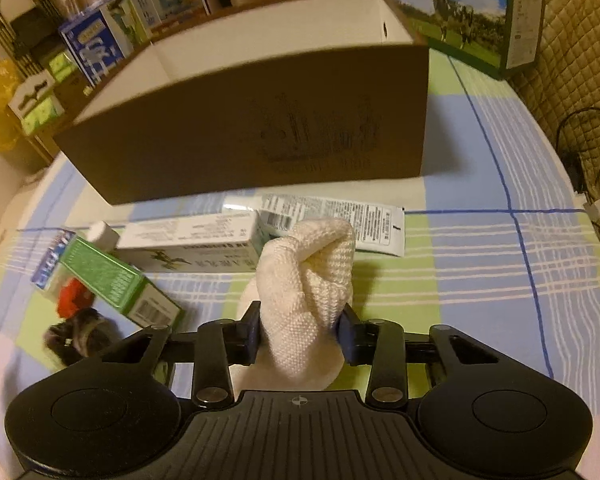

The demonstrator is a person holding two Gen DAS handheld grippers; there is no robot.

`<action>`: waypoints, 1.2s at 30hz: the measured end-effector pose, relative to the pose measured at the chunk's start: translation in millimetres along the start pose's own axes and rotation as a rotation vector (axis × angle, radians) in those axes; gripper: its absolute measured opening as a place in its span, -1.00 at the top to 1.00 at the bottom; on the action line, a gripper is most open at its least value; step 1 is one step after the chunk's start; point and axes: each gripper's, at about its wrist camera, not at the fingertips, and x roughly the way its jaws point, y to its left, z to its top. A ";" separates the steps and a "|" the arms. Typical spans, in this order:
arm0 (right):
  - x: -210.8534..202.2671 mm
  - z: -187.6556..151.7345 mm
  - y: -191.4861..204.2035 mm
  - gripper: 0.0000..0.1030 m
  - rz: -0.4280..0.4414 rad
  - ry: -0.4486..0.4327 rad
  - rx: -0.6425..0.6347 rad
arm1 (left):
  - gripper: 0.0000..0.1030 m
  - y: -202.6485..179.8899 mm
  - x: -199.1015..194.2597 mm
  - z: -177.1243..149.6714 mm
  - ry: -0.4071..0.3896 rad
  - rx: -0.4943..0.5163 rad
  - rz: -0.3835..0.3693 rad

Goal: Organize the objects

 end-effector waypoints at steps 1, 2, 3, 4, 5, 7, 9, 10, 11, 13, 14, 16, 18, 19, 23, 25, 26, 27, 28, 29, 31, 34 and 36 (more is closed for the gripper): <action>-4.9 0.1 -0.3 0.32 0.007 -0.010 0.006 | -0.56 0.5 1.1 0.8 0.000 0.001 0.001; -9.4 0.2 -1.0 0.32 0.008 -0.017 0.014 | -0.56 0.9 2.2 1.7 -0.001 0.002 0.001; -14.1 0.6 -2.3 0.32 0.008 -0.025 0.026 | -0.56 1.1 3.4 2.7 -0.003 0.004 -0.001; -17.6 1.9 -3.3 0.32 0.005 -0.029 0.037 | -0.56 1.0 4.7 3.8 -0.004 0.006 -0.003; -20.7 2.9 -4.6 0.32 0.002 -0.032 0.048 | -0.56 0.9 6.4 5.1 -0.004 0.010 -0.007; -26.9 4.1 -7.8 0.32 0.000 -0.040 0.067 | -0.56 0.2 10.5 8.1 -0.007 0.020 -0.015; -32.2 5.4 -10.7 0.32 -0.003 -0.047 0.085 | -0.56 -1.2 16.3 12.1 -0.008 0.031 -0.023; -34.9 5.5 -12.0 0.32 -0.006 -0.052 0.093 | -0.56 -1.8 19.5 14.3 -0.013 0.038 -0.028; -37.4 5.8 -13.8 0.32 -0.007 -0.057 0.104 | -0.56 -2.3 24.1 16.9 -0.021 0.048 -0.037; -41.4 5.9 -17.5 0.32 -0.002 -0.062 0.132 | -0.54 -2.9 34.7 21.7 -0.038 0.070 -0.055; -43.5 5.4 -19.6 0.32 -0.002 -0.065 0.144 | -0.53 -3.0 42.2 24.7 -0.041 0.079 -0.064; -48.2 4.3 -22.7 0.32 -0.012 -0.070 0.157 | -0.48 -2.7 56.3 31.8 -0.023 0.081 -0.077; -53.2 2.6 -26.0 0.32 -0.023 -0.077 0.169 | -0.48 -4.1 65.3 38.8 -0.030 0.097 -0.096; -55.8 1.5 -28.4 0.32 -0.029 -0.080 0.178 | -0.48 -5.9 69.5 42.9 -0.028 0.111 -0.094; -64.1 -1.9 -37.8 0.32 -0.053 -0.088 0.209 | -0.43 -15.9 84.1 58.6 -0.024 0.169 -0.097; -67.6 -3.4 -42.4 0.32 -0.068 -0.092 0.221 | -0.41 -20.7 91.8 65.5 -0.022 0.190 -0.098; -69.1 -3.6 -44.7 0.32 -0.073 -0.094 0.229 | -0.41 -22.9 96.4 68.6 -0.017 0.199 -0.095; -70.7 -4.2 -46.6 0.32 -0.076 -0.096 0.237 | -0.36 -24.7 101.3 71.6 -0.009 0.205 -0.091; -72.0 -4.7 -48.5 0.32 -0.078 -0.100 0.247 | -0.33 -25.8 105.2 73.7 -0.003 0.209 -0.090; -73.2 -5.0 -50.1 0.32 -0.080 -0.102 0.254 | -0.32 -27.2 108.7 75.7 0.002 0.215 -0.093; -75.1 -6.0 -52.2 0.32 -0.087 -0.103 0.262 | -0.21 -29.7 114.6 78.9 0.012 0.230 -0.085; -76.0 -6.9 -53.3 0.32 -0.091 -0.103 0.269 | -0.17 -28.2 121.8 80.8 0.029 0.223 -0.083; -75.5 -7.2 -53.6 0.32 -0.090 -0.102 0.275 | -0.06 -24.6 126.4 79.8 0.047 0.203 -0.099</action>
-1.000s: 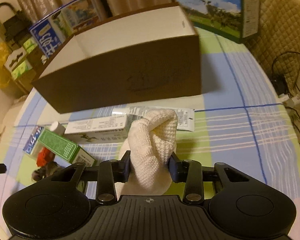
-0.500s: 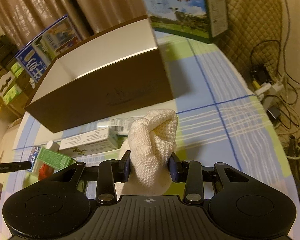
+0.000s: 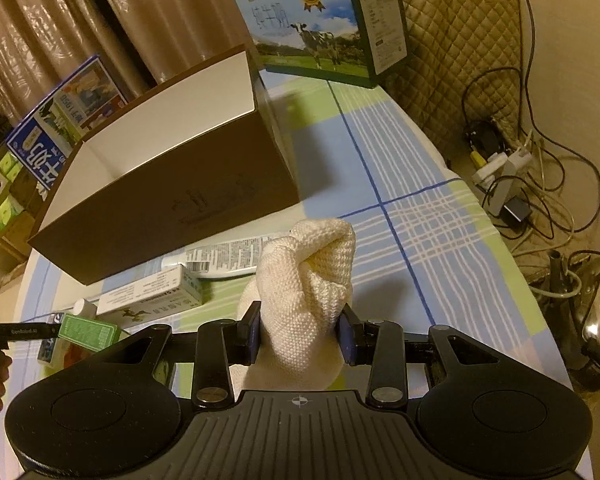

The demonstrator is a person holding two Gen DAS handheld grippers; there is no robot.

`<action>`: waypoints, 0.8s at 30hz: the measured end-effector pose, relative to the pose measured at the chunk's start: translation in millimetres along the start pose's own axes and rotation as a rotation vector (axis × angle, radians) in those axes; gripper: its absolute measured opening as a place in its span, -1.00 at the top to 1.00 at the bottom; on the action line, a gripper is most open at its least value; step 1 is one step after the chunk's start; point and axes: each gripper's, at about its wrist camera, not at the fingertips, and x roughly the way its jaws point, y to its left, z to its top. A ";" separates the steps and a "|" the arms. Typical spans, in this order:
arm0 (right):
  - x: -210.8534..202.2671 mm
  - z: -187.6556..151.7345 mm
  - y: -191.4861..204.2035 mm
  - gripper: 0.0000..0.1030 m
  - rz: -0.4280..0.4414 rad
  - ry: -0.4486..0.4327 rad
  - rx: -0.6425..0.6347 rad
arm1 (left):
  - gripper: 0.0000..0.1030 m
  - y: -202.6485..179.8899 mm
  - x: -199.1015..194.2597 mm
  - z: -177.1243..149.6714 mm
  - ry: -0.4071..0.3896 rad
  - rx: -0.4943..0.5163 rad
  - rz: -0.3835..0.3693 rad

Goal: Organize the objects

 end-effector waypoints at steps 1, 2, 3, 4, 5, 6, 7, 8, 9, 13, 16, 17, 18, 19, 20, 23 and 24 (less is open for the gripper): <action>0.6 -0.2 0.2 0.32 0.002 0.001 0.002 | -0.04 1.7 1.7 -1.7 0.007 -0.009 -0.010; 1.3 -0.2 0.7 0.32 0.005 0.003 0.003 | -0.04 2.1 1.5 -3.8 0.000 -0.011 -0.009; 2.2 -0.1 1.6 0.32 0.008 0.006 0.003 | -0.03 2.4 0.4 -5.3 -0.004 -0.009 -0.006; 3.5 0.0 2.9 0.32 0.012 0.008 0.001 | -0.03 2.8 -0.5 -7.1 -0.006 -0.006 0.000; 4.7 0.6 4.3 0.32 0.017 0.009 -0.002 | -0.03 3.4 -1.7 -8.6 -0.007 -0.006 0.006; 5.3 0.8 6.2 0.32 0.023 0.010 -0.006 | -0.03 4.2 -3.0 -10.4 -0.006 -0.006 0.014; 5.7 0.8 7.7 0.32 0.028 0.010 -0.010 | -0.03 5.0 -4.7 -12.4 -0.005 -0.006 0.021; 6.0 1.2 9.2 0.32 0.034 0.009 -0.014 | -0.03 5.7 -7.2 -14.5 -0.005 -0.005 0.028; 6.3 1.3 10.6 0.32 0.040 0.009 -0.017 | -0.03 6.4 -10.8 -16.6 -0.009 -0.006 0.033; 6.9 2.7 15.8 0.32 0.061 0.010 -0.034 | -0.02 7.6 -29.0 -22.9 -0.033 -0.016 0.051; 7.2 4.8 19.1 0.32 0.077 0.007 -0.043 | -0.02 6.8 -44.9 -26.2 -0.061 -0.029 0.040; 7.0 5.6 20.2 0.32 0.083 0.006 -0.046 | -0.02 5.9 -49.9 -27.2 -0.069 -0.031 0.039; 6.8 6.2 21.3 0.32 0.089 0.005 -0.048 | -0.02 4.7 -54.9 -28.0 -0.077 -0.032 0.038; 6.3 6.6 22.4 0.32 0.096 0.004 -0.050 | -0.02 3.5 -59.8 -28.7 -0.085 -0.033 0.037; 5.9 7.2 23.7 0.32 0.104 0.003 -0.051 | -0.02 2.5 -65.6 -29.3 -0.095 -0.037 0.035; 5.0 9.7 27.0 0.32 0.125 0.006 -0.052 | -0.03 -0.3 -81.6 -29.0 -0.124 -0.041 0.022; 4.7 10.7 27.3 0.32 0.132 0.008 -0.049 | -0.03 -1.4 -85.9 -28.4 -0.132 -0.039 0.018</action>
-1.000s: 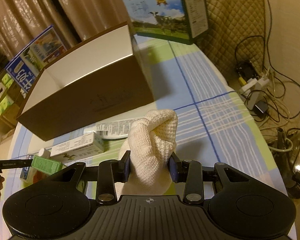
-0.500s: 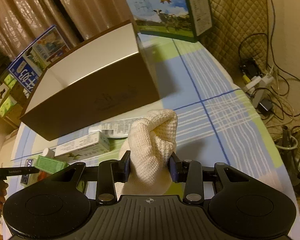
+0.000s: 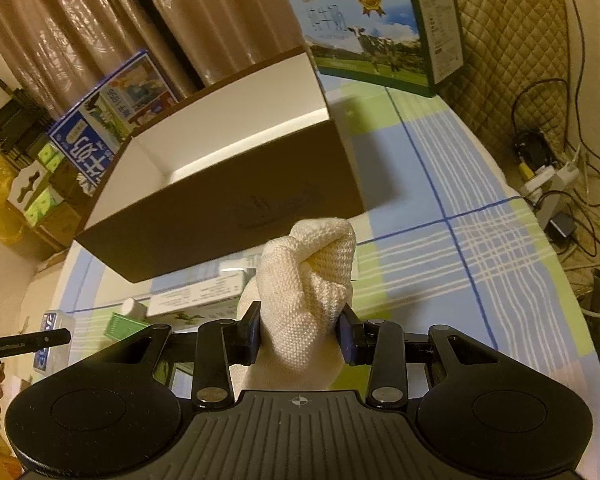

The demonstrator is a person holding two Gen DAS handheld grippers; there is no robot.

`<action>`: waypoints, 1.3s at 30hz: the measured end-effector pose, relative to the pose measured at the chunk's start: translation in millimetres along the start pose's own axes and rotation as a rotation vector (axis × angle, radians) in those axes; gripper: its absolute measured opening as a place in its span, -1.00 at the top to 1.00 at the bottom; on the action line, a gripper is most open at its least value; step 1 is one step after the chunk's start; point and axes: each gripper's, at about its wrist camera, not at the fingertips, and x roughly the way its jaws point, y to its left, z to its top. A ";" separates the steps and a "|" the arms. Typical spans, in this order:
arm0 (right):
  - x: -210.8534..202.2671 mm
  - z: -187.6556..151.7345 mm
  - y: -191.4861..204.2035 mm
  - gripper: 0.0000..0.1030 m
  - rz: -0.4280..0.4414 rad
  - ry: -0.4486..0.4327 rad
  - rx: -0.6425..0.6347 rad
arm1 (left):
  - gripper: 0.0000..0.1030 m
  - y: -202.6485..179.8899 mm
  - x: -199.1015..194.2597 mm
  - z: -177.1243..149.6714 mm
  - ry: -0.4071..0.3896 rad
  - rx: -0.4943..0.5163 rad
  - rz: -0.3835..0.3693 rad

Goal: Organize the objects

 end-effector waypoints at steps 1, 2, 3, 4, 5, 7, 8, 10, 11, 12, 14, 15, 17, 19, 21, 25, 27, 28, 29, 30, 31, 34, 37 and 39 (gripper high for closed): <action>-0.5 1.3 0.5 0.32 0.008 0.001 0.003 | -0.03 -1.7 -4.0 1.3 -0.007 0.003 -0.003; -1.0 3.1 0.6 0.32 0.016 0.000 0.004 | -0.03 -3.7 -8.1 3.3 -0.013 0.008 -0.006; -1.8 5.2 0.7 0.32 0.022 -0.003 0.006 | -0.03 -5.8 -12.1 5.6 -0.020 0.014 -0.009; -2.7 8.3 0.5 0.32 0.030 -0.006 0.010 | -0.03 -7.9 -15.8 8.4 -0.029 0.018 -0.013; -3.6 11.4 0.3 0.32 0.039 -0.010 0.013 | -0.03 -10.0 -19.4 11.8 -0.038 0.021 -0.019; -6.0 19.1 0.4 0.32 0.062 -0.023 0.021 | -0.03 -14.2 -25.2 20.1 -0.058 0.024 -0.030; -7.0 23.7 0.9 0.32 0.073 -0.030 0.021 | -0.03 -16.8 -28.1 25.5 -0.068 0.027 -0.036; -8.0 33.1 3.8 0.32 0.087 -0.042 0.013 | -0.03 -22.6 -31.0 36.7 -0.086 0.035 -0.046; -8.3 38.8 5.7 0.32 0.096 -0.050 0.006 | -0.03 -26.2 -32.0 43.5 -0.096 0.041 -0.055; -8.2 44.9 7.9 0.32 0.105 -0.057 -0.001 | -0.03 -30.4 -32.2 51.4 -0.106 0.048 -0.063; -7.5 55.8 13.3 0.32 0.118 -0.071 -0.015 | -0.03 -40.1 -31.8 64.9 -0.122 0.065 -0.071; -7.2 61.0 16.0 0.32 0.124 -0.078 -0.021 | -0.03 -45.2 -30.8 71.5 -0.131 0.076 -0.074; -5.2 73.1 22.1 0.32 0.140 -0.094 -0.033 | -0.03 -55.7 -28.4 85.2 -0.142 0.092 -0.085; -2.2 83.5 26.9 0.32 0.150 -0.106 -0.045 | -0.03 -66.9 -24.5 98.2 -0.148 0.110 -0.095; 3.2 95.6 32.6 0.32 0.159 -0.116 -0.059 | -0.03 -77.9 -18.7 110.2 -0.151 0.127 -0.103; 17.8 117.2 44.7 0.32 0.168 -0.130 -0.091 | -0.03 -97.0 -2.7 133.1 -0.142 0.151 -0.123; 25.8 125.8 49.1 0.32 0.173 -0.130 -0.103 | -0.03 -104.7 7.2 143.5 -0.133 0.163 -0.129; 31.1 129.8 50.5 0.32 0.172 -0.127 -0.105 | -0.03 -107.7 12.4 148.0 -0.127 0.164 -0.131; 35.7 133.4 51.5 0.32 0.171 -0.125 -0.106 | -0.03 -110.4 18.4 152.7 -0.118 0.164 -0.134; 41.4 137.5 52.4 0.32 0.174 -0.125 -0.107 | -0.03 -112.8 24.2 156.9 -0.108 0.165 -0.133; 46.0 140.7 51.4 0.32 0.176 -0.126 -0.104 | -0.03 -114.4 29.9 160.6 -0.101 0.169 -0.127; 60.5 151.5 48.5 0.32 0.167 -0.116 -0.085 | -0.03 -118.4 48.7 171.4 -0.074 0.172 -0.120; 72.1 158.6 44.9 0.32 0.150 -0.107 -0.080 | -0.03 -120.9 65.4 179.7 -0.053 0.177 -0.111; 79.0 162.1 42.8 0.32 0.141 -0.100 -0.079 | -0.03 -123.7 76.3 183.9 -0.037 0.181 -0.105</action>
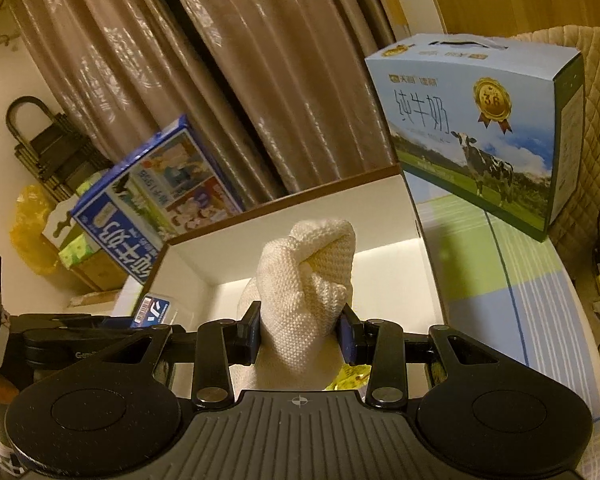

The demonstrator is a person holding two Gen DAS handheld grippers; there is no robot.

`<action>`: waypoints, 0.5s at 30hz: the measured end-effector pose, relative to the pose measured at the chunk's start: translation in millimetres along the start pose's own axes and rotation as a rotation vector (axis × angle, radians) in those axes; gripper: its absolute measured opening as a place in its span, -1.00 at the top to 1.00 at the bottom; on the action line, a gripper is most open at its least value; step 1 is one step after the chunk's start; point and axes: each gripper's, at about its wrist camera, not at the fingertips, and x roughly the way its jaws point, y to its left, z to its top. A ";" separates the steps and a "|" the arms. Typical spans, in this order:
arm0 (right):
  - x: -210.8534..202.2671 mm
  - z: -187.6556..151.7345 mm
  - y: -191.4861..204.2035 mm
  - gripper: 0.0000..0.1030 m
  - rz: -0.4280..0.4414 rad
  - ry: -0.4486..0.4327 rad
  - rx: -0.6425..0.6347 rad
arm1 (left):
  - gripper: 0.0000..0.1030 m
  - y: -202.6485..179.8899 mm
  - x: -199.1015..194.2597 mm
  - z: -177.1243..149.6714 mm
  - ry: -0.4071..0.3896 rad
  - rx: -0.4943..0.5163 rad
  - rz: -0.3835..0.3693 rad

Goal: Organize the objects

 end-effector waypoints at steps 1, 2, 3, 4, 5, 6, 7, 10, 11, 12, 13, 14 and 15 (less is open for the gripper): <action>3.7 1.1 -2.2 0.32 -0.005 0.005 0.001 | -0.03 -0.6 5.6 2.1 0.007 0.001 0.002; 7.4 1.6 -3.1 0.32 -0.011 0.010 0.000 | -0.03 -0.9 11.3 3.5 0.014 0.004 0.002; 10.6 1.9 -4.8 0.32 -0.016 0.015 0.000 | -0.03 -1.4 17.2 5.0 0.022 0.006 0.004; 14.4 2.2 -6.9 0.32 -0.022 0.022 0.000 | -0.03 -2.1 22.7 6.3 0.030 0.010 0.006; 17.7 2.6 -8.5 0.32 -0.026 0.027 -0.001 | -0.03 -2.6 28.7 8.0 0.038 0.012 0.007; 20.5 3.0 -10.2 0.32 -0.030 0.032 -0.003 | -0.03 -3.2 34.3 9.8 0.047 0.014 0.009; 23.6 3.4 -11.7 0.32 -0.035 0.037 -0.006 | -0.03 -4.3 39.3 11.1 0.053 0.018 0.010; 31.7 4.9 -15.4 0.32 -0.048 0.049 -0.010 | -0.03 -5.4 53.5 14.1 0.072 0.030 0.016; 34.0 5.5 -16.7 0.32 -0.052 0.053 -0.012 | -0.03 -5.3 58.0 15.2 0.078 0.031 0.019; 36.3 6.1 -17.8 0.32 -0.056 0.055 -0.014 | -0.03 -4.8 62.2 16.0 0.084 0.033 0.024; 38.3 6.6 -18.8 0.32 -0.060 0.058 -0.016 | -0.03 -4.3 66.0 16.4 0.089 0.032 0.027; 39.9 7.1 -19.7 0.32 -0.063 0.060 -0.017 | -0.03 -3.3 69.5 16.8 0.094 0.031 0.028; 41.8 7.6 -21.1 0.32 -0.067 0.062 -0.016 | -0.03 -2.4 72.5 16.9 0.099 0.030 0.031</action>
